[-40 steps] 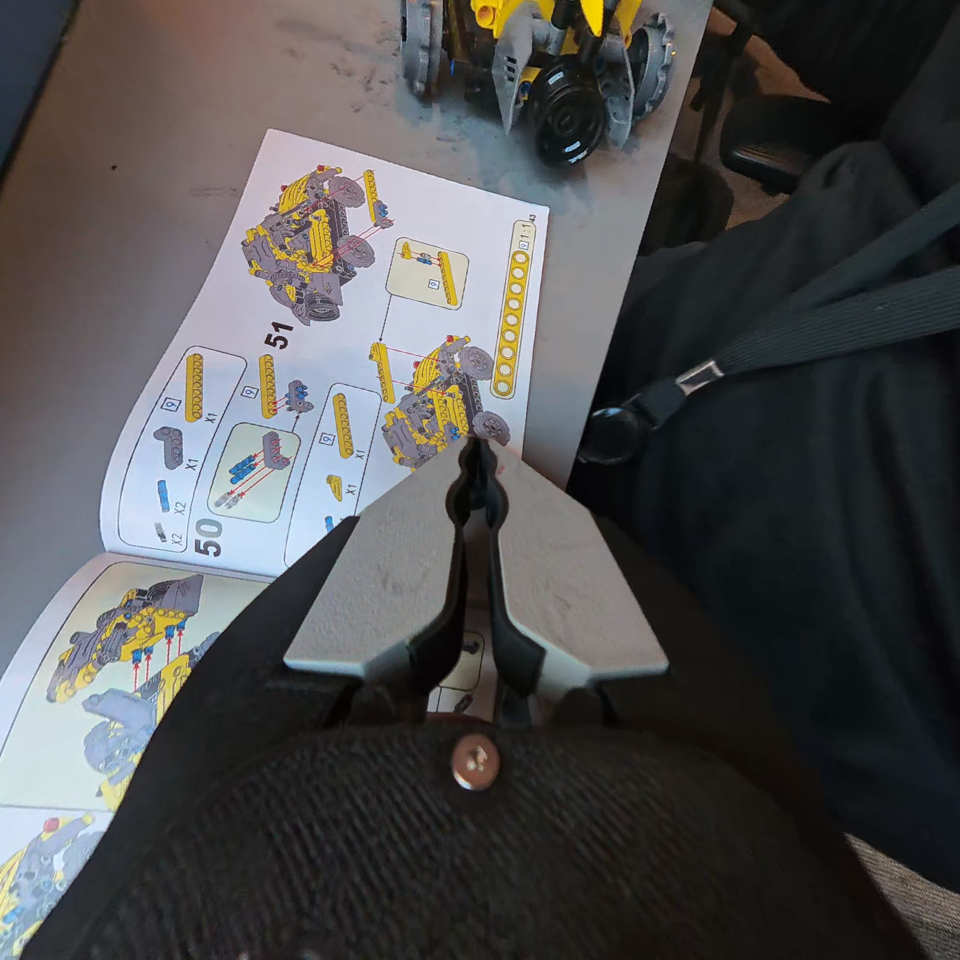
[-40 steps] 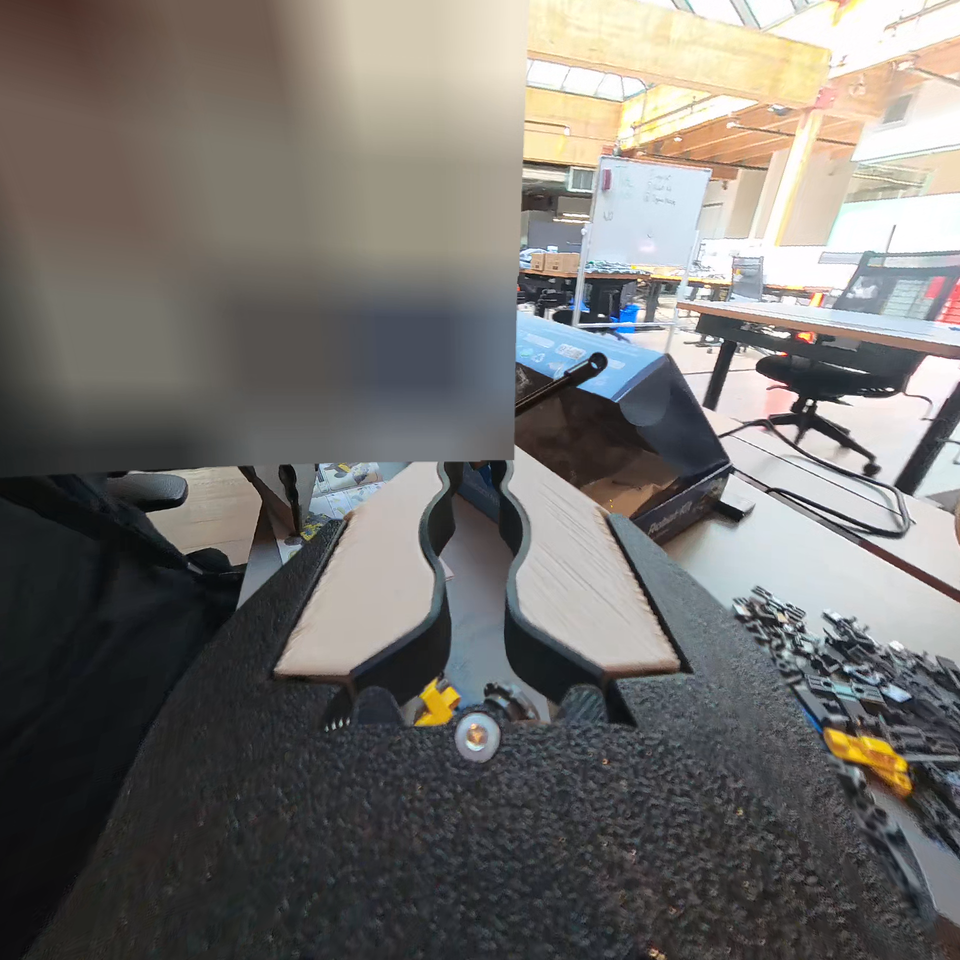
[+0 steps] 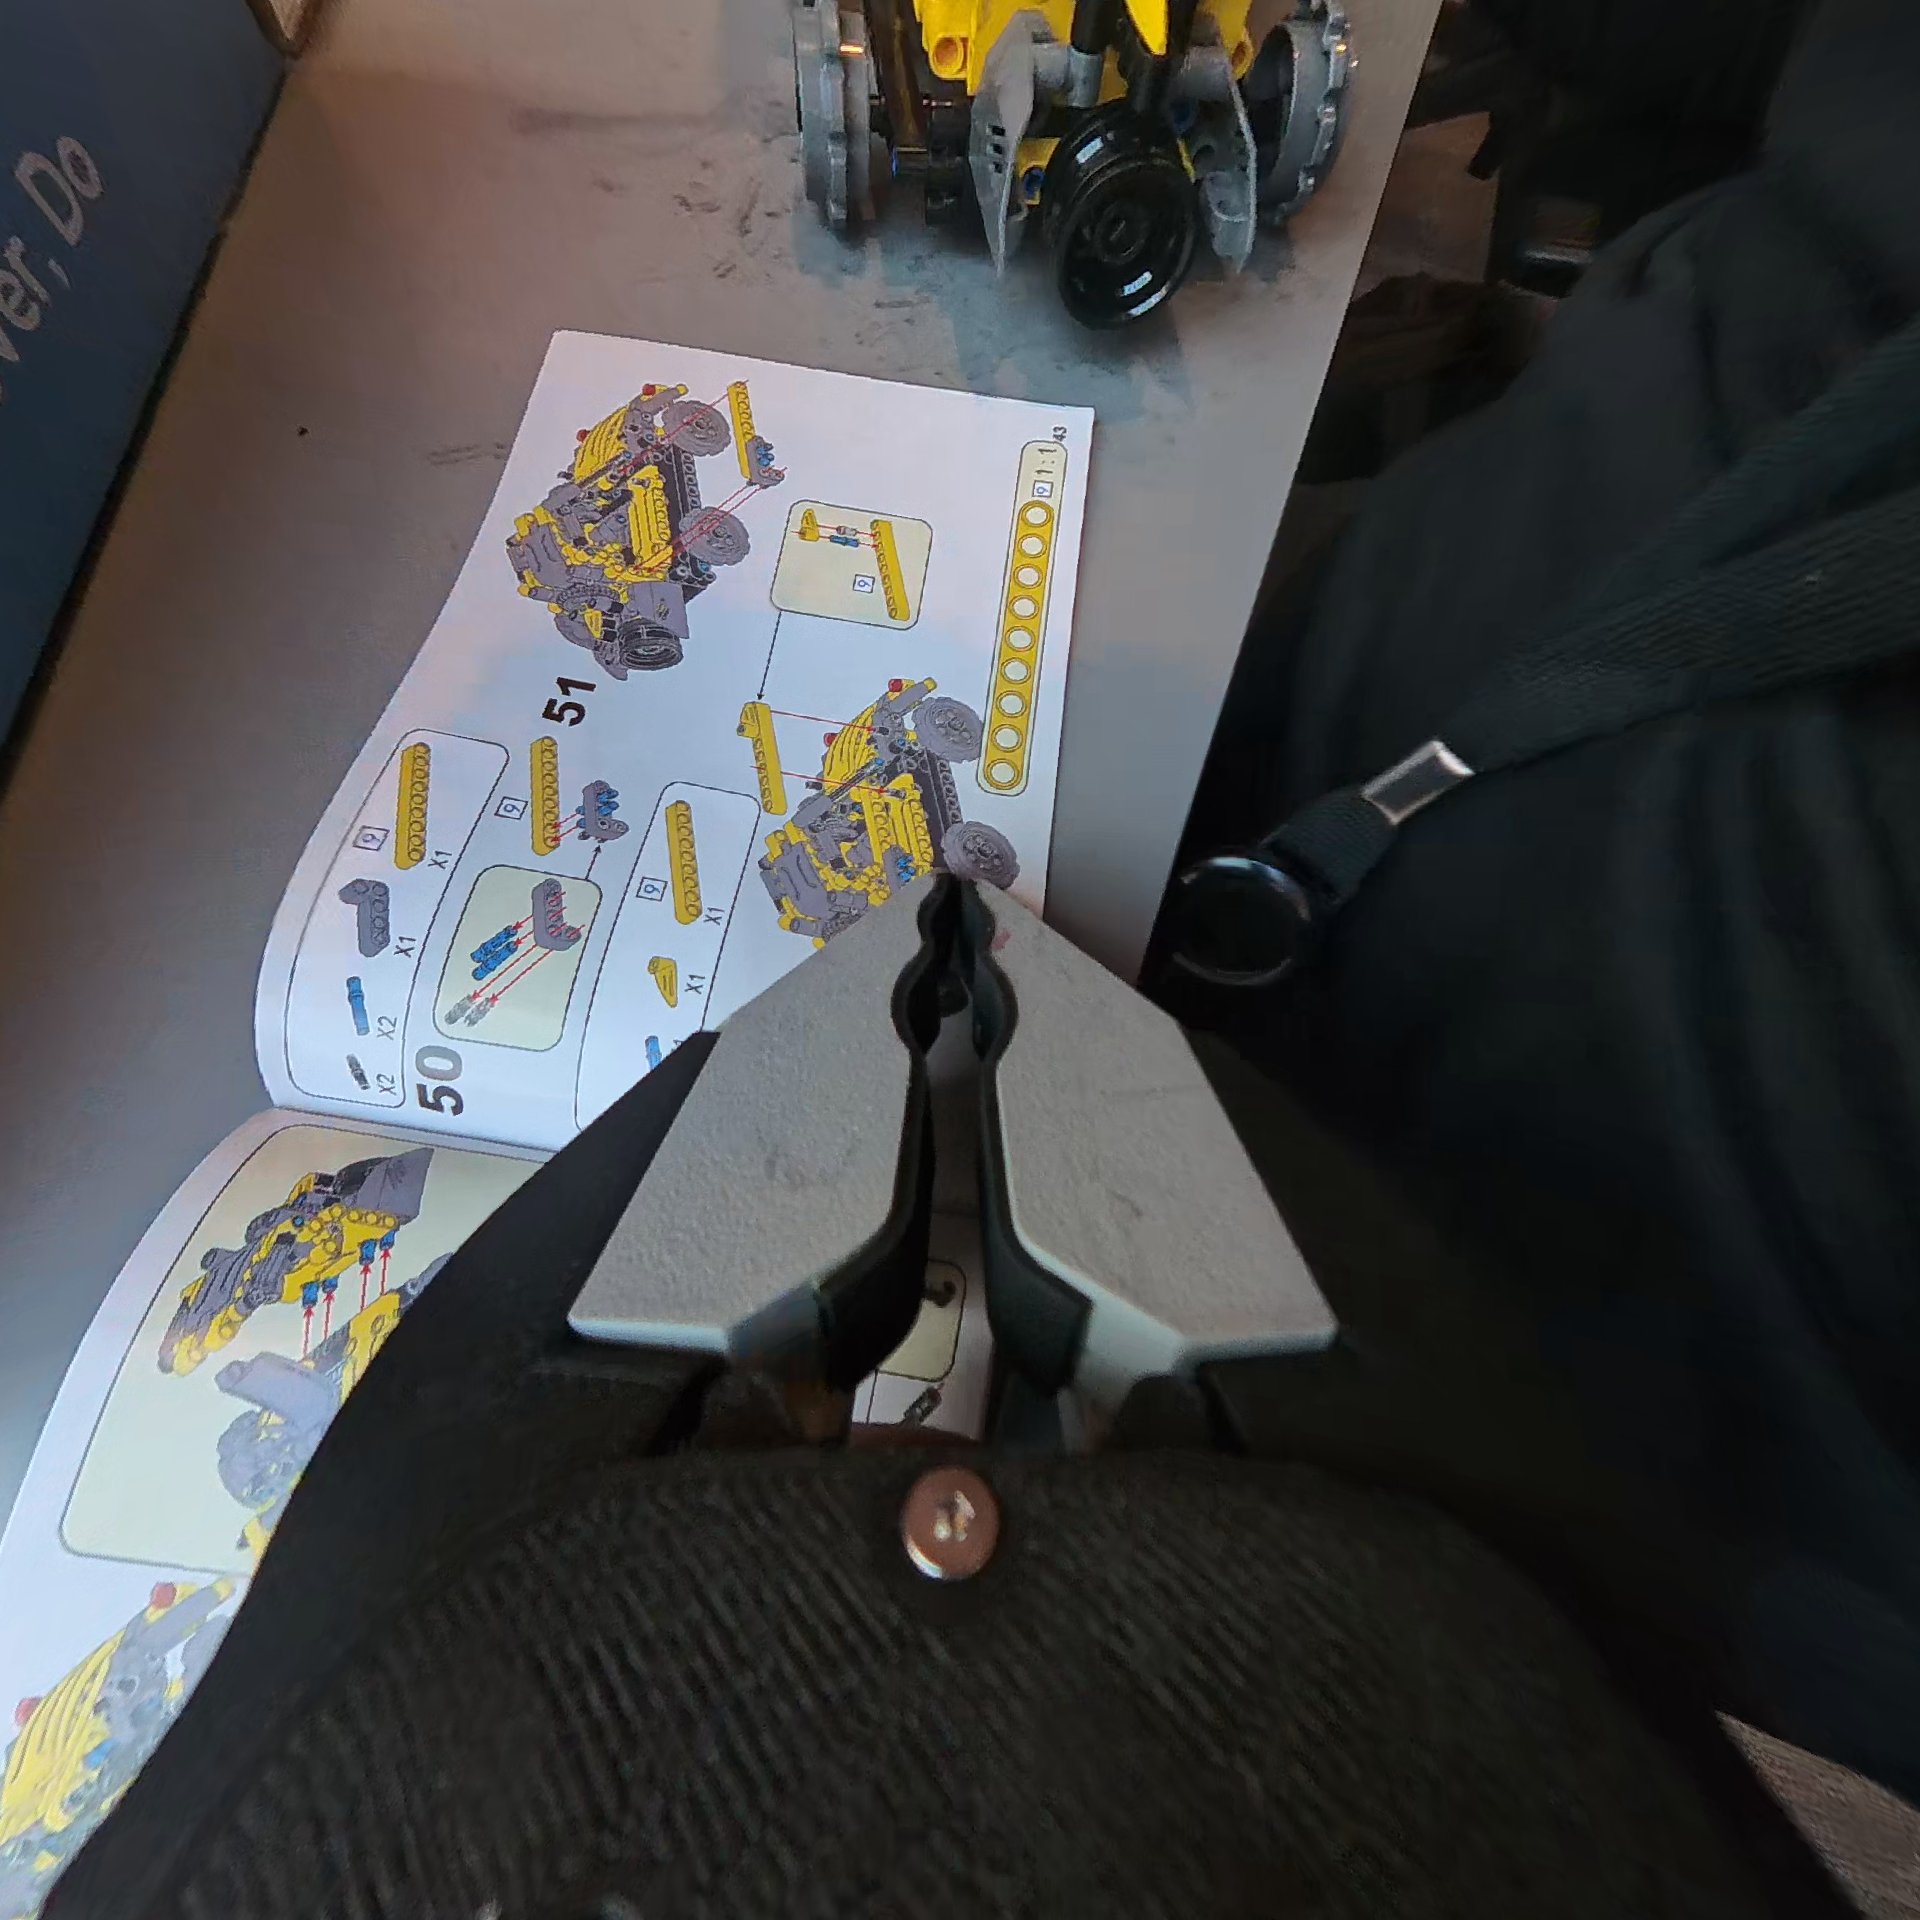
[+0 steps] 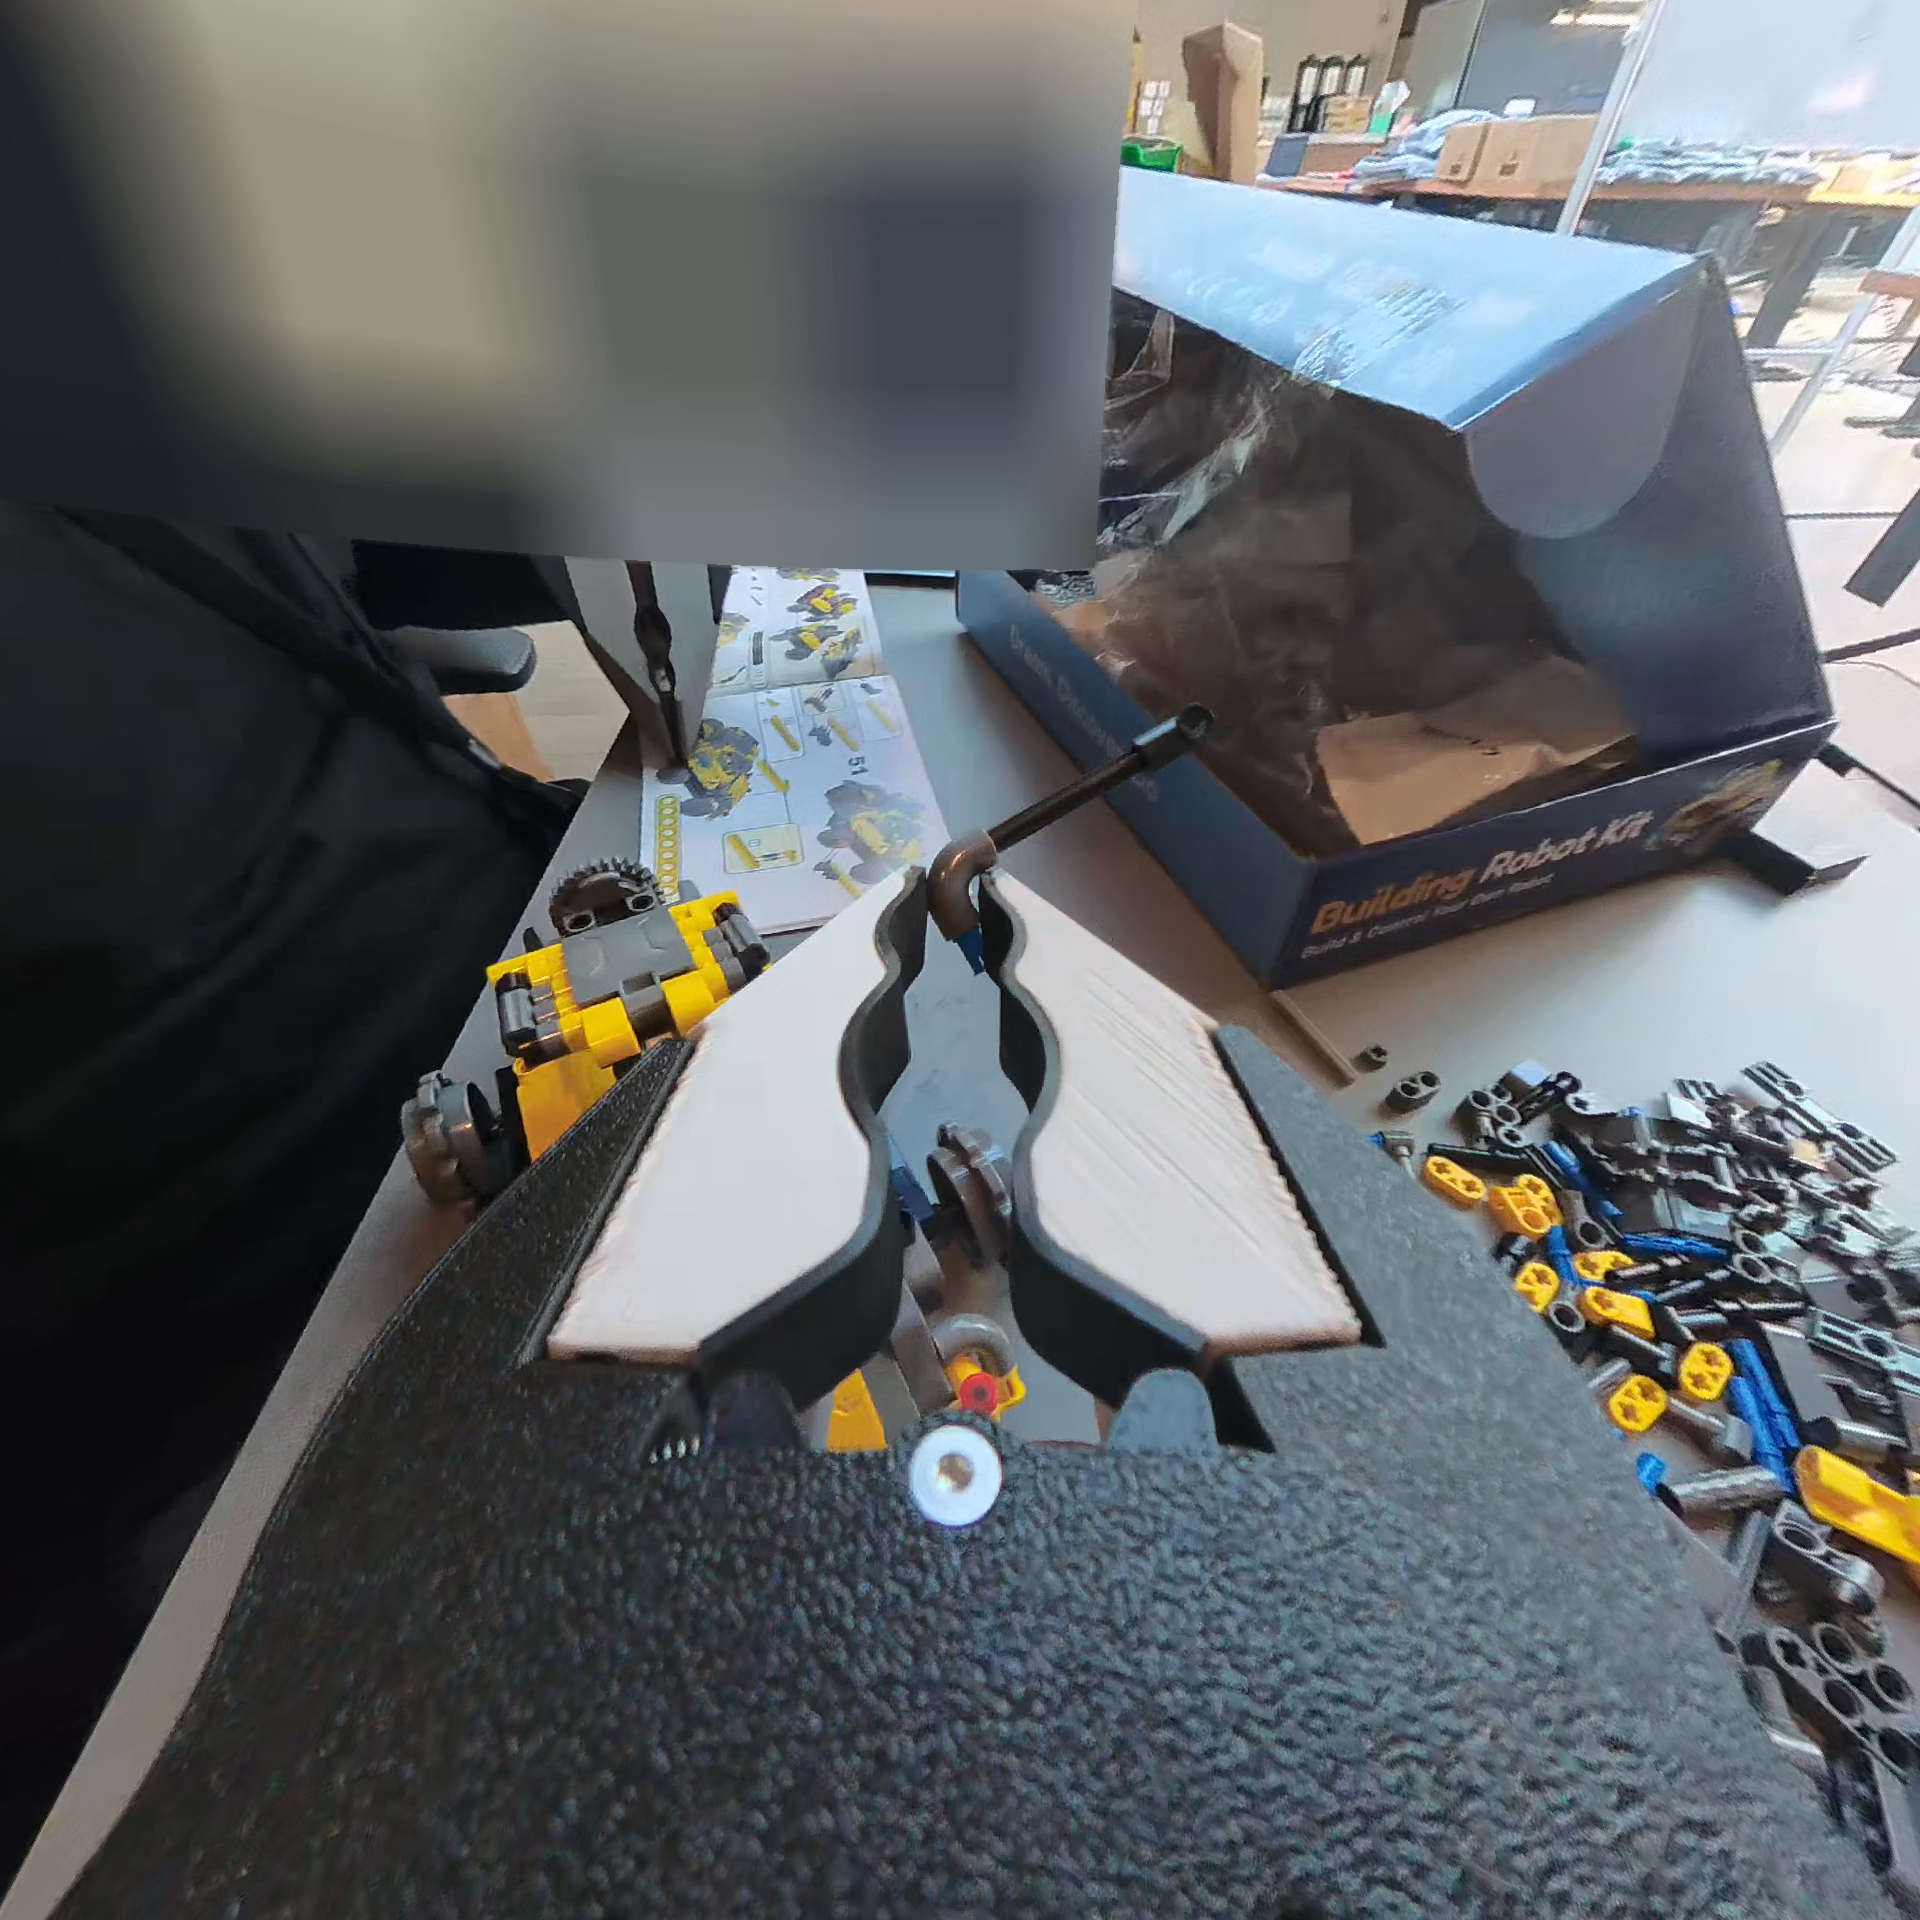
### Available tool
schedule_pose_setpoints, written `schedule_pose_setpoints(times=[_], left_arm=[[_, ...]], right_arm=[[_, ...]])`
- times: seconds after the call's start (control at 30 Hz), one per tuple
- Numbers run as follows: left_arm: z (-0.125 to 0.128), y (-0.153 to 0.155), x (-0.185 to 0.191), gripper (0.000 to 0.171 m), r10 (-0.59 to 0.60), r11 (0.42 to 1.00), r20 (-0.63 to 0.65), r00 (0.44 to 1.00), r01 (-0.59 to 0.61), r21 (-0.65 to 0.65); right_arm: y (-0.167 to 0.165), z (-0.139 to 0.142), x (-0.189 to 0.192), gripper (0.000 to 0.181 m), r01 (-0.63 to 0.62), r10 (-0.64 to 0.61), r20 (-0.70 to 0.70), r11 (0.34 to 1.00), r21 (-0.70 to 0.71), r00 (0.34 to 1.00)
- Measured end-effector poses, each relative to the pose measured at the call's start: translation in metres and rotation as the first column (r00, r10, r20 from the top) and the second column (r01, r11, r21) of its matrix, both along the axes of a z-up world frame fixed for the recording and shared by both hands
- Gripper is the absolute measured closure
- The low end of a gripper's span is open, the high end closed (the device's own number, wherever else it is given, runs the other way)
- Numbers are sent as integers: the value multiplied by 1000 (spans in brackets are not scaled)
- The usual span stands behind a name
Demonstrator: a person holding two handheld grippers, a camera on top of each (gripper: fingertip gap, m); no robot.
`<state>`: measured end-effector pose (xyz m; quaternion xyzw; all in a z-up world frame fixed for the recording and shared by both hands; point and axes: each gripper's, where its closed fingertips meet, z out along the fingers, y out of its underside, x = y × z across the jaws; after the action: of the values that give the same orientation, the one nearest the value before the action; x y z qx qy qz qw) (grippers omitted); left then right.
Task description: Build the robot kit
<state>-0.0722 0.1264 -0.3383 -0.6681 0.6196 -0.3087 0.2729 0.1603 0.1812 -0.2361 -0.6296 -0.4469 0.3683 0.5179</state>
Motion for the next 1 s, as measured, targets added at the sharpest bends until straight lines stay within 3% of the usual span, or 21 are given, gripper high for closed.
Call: schedule_pose_setpoints(times=[0.13,0.33,0.47,0.6,0.7,0.83,1.0], left_arm=[[-1,2,0,171,31,994,0,1000,-30,100],[5,19,-1,156,178,949,43,983,-183,258],[15,20,1,152,246,937,102,964,-263,231],[39,7,15,152,259,938,220,940,-300,177],[65,-9,35,153,270,949,348,898,-309,63],[101,-34,63,144,252,966,498,829,-189,-175],[114,-47,75,146,294,903,545,785,-41,-427]], right_arm=[[-3,21,-3,173,51,-50,-13,996,73,999],[-38,34,-39,173,31,-63,152,979,203,986],[-56,40,-53,173,50,-97,172,965,258,980],[-64,59,-67,173,157,-213,119,918,364,970],[-79,51,-101,173,143,-230,156,891,430,961],[-98,23,-148,173,103,-238,234,875,474,942],[-103,9,-173,173,170,-311,220,853,493,925]])
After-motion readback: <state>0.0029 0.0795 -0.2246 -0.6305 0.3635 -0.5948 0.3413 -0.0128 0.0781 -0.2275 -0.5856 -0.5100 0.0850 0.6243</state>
